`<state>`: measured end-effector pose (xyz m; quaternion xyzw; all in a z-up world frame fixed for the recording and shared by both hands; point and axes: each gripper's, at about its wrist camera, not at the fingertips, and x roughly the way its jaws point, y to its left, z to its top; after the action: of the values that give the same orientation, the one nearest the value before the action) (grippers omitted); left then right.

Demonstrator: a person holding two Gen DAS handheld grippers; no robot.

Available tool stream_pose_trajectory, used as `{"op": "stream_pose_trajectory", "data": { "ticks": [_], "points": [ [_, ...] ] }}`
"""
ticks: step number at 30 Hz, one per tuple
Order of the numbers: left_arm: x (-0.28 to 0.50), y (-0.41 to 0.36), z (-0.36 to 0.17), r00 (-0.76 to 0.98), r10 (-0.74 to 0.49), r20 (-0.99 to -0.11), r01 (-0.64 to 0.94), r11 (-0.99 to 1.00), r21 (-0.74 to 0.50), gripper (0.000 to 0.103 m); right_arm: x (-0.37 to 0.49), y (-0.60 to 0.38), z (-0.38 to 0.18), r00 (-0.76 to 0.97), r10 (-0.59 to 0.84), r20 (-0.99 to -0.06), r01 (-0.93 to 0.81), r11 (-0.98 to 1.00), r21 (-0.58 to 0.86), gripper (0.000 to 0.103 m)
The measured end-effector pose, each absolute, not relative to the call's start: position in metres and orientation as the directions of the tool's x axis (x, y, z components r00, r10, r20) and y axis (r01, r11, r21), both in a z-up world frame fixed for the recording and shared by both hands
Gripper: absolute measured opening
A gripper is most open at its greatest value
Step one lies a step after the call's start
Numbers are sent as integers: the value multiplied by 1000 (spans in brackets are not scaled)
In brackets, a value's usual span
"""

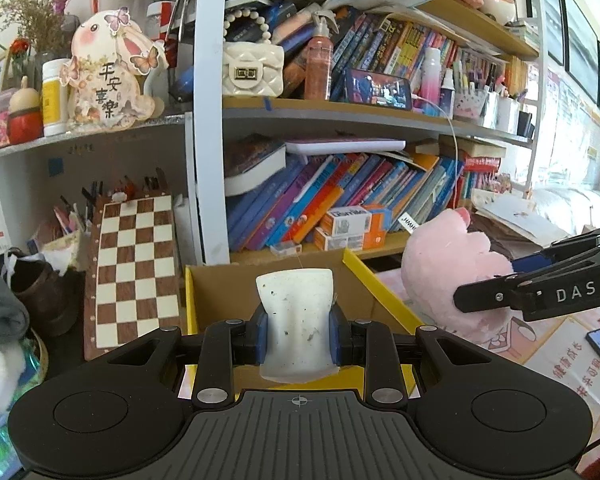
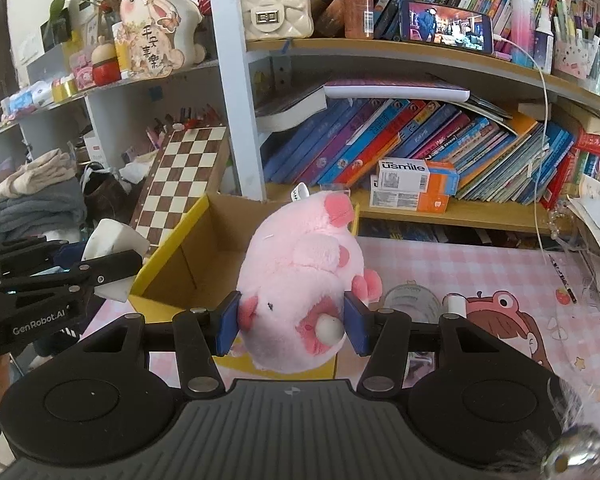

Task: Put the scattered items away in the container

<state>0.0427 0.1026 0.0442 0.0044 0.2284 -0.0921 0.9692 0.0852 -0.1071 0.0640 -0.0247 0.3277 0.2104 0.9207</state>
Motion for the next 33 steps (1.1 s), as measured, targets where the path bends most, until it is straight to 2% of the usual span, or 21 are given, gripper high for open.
{"op": "stream_pose_trajectory", "data": {
  "ticks": [15, 33],
  "points": [
    [84, 110, 36, 872, -164, -461, 157, 986, -55, 27, 126, -88, 56, 669, 388, -634, -425, 900, 102, 50],
    [139, 116, 1, 814, -155, -560, 151, 987, -54, 27, 176, -59, 26, 582, 408, -704, -494, 865, 93, 50]
  ]
}}
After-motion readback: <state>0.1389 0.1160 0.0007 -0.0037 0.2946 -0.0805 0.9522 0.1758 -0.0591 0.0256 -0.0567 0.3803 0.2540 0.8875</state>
